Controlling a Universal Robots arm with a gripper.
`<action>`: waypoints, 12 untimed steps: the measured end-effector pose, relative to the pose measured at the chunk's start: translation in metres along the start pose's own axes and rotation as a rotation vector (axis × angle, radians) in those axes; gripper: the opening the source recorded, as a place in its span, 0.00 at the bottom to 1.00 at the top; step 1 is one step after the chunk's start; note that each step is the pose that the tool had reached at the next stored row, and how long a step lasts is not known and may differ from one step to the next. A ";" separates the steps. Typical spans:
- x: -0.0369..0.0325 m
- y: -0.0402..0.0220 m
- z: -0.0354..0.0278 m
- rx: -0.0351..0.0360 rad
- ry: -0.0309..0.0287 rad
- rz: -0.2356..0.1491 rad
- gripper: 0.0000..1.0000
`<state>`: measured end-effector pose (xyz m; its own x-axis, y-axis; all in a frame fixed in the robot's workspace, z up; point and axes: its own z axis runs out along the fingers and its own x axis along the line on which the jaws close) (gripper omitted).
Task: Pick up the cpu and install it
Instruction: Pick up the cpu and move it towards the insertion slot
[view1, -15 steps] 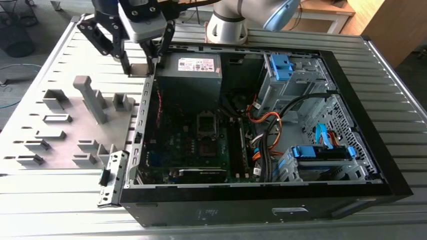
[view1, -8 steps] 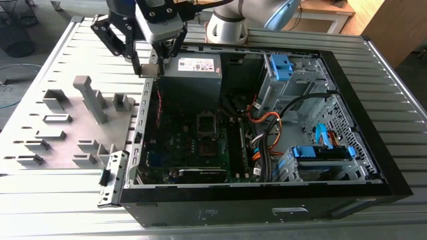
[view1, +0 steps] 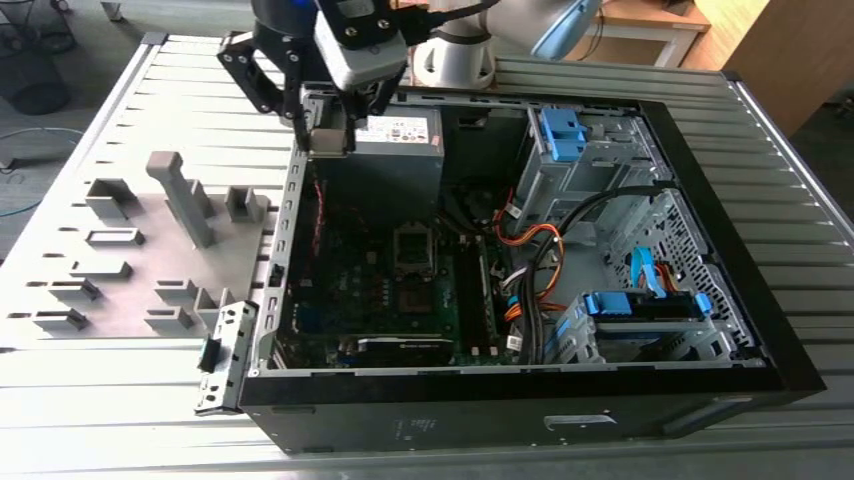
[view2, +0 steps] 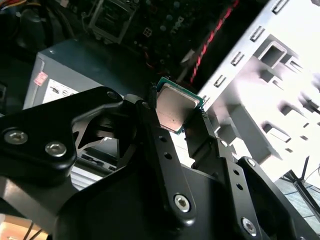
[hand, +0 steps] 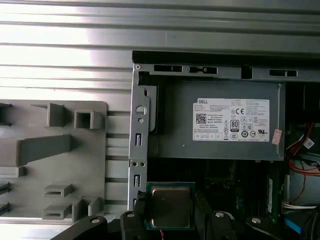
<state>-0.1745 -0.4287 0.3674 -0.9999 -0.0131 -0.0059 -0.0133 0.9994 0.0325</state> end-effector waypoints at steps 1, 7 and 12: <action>-0.0035 0.0000 0.0000 0.0001 0.0002 0.000 0.47; -0.0248 -0.0003 0.0004 0.0001 0.0007 0.000 0.47; -0.0425 -0.0006 0.0007 0.0000 0.0010 0.000 0.47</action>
<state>-0.1320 -0.4287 0.3669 -0.9999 -0.0130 -0.0049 -0.0131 0.9994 0.0325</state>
